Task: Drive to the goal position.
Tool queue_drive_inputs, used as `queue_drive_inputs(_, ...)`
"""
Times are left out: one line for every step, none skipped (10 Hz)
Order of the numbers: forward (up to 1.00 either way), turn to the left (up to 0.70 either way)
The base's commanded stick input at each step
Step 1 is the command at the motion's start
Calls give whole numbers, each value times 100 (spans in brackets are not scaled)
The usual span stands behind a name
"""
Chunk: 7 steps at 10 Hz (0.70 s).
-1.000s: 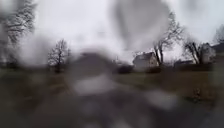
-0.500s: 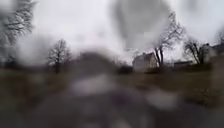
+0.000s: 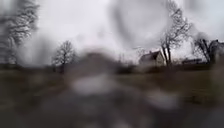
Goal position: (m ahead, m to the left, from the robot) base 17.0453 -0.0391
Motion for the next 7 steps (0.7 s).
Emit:
queue_drive_inputs(85,0)
queue_drive_inputs(85,0)
queue_drive_inputs(85,0)
queue_drive_inputs(85,0)
queue_drive_inputs(85,0)
queue_drive_inputs(85,0)
queue_drive_inputs(85,0)
